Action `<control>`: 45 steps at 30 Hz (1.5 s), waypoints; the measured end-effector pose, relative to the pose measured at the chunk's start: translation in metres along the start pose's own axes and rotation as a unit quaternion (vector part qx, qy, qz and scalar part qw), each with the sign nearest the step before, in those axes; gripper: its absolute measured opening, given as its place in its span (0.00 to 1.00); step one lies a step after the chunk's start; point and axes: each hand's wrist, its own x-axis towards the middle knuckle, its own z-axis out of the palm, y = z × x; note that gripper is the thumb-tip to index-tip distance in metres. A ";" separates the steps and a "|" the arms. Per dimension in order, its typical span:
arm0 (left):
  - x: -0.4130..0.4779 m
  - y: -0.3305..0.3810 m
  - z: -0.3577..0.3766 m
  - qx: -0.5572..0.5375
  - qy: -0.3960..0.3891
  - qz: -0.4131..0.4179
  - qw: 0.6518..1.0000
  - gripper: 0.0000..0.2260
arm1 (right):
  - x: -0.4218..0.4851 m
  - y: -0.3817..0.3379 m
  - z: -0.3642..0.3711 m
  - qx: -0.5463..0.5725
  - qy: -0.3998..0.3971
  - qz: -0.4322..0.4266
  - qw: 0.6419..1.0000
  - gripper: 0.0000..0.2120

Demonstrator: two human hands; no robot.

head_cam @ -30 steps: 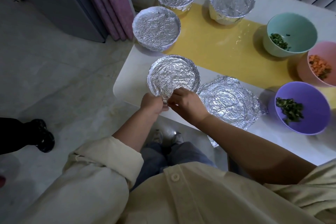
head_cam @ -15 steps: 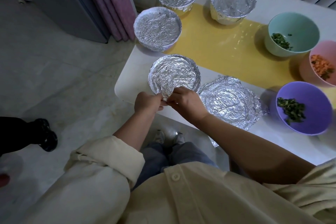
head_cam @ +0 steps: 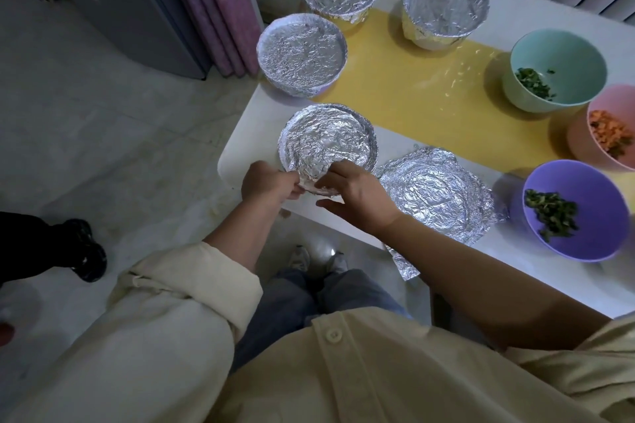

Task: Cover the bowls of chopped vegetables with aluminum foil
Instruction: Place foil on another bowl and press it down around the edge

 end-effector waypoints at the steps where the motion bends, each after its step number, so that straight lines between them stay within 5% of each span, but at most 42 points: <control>1: 0.002 0.001 -0.004 0.003 0.001 0.001 1.000 0.06 | -0.002 0.002 -0.002 0.000 -0.001 -0.003 1.000 0.10; 4: 0.006 -0.001 -0.008 -0.015 0.018 0.009 1.000 0.08 | -0.004 0.006 -0.003 -0.007 0.013 -0.018 1.000 0.02; 10: -0.008 -0.019 0.012 -0.104 0.087 -0.002 0.991 0.14 | 0.007 -0.008 0.010 -0.035 0.057 -0.013 0.998 0.02; 15: 0.000 -0.031 0.026 -0.143 0.118 0.004 0.983 0.09 | 0.015 -0.018 0.018 -0.037 0.064 0.008 0.997 0.04; 24: -0.013 -0.022 0.017 -0.038 0.151 0.054 0.986 0.12 | 0.020 -0.023 0.020 -0.015 0.066 0.036 0.997 0.04; 30: -0.002 -0.019 0.015 -0.047 0.116 0.028 0.992 0.05 | 0.021 -0.021 0.020 -0.019 0.057 0.034 0.998 0.05; 42: -0.001 -0.018 0.013 -0.040 0.071 0.021 0.996 0.09 | 0.021 -0.021 0.020 0.007 0.050 0.050 0.997 0.04; 45: 0.005 -0.016 0.007 -0.031 0.070 0.024 0.997 0.10 | 0.016 -0.016 0.013 0.016 0.016 0.025 0.999 0.13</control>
